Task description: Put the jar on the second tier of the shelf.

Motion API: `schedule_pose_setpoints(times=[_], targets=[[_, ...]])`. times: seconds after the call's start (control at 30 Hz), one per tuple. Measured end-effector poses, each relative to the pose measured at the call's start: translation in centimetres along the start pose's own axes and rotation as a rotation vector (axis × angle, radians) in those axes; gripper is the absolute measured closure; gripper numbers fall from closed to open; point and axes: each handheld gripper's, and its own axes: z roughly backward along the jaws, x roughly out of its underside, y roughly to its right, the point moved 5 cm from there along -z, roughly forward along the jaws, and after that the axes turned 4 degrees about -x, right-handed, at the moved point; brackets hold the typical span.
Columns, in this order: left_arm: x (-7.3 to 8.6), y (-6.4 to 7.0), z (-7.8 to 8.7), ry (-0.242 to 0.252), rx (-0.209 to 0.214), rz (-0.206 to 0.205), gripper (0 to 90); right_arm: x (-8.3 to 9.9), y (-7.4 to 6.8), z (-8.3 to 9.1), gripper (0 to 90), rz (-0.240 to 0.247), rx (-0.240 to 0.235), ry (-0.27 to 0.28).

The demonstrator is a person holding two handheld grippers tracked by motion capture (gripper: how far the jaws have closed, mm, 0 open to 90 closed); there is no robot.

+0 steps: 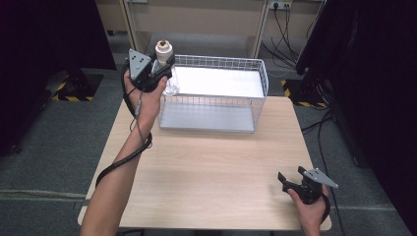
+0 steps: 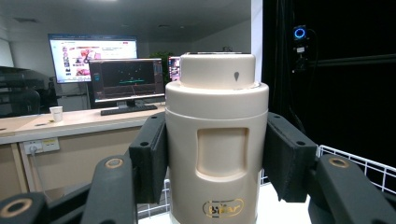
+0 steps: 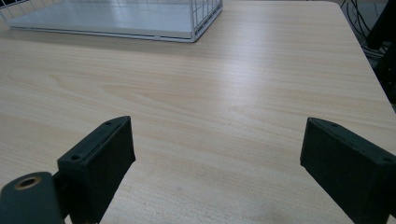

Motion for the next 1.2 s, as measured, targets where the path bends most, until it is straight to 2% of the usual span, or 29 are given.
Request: schedule_pose_setpoints(times=[0.4,0.9,1.2], targets=[[0.1,0.0,-1.9,-0.006,0.014,0.005,45.7,0.0,0.0,0.0,10.2,-0.003,-0.001,0.001],[0.6,-0.8,-4.0,-0.02,-0.001,0.0,45.7,0.0,0.0,0.0,10.2,-0.005,-0.004,-0.001],[1.7,-1.8,-5.2,-0.05,-0.016,0.016,45.7,0.0,0.0,0.0,10.1,-0.005,-0.007,-0.003]])
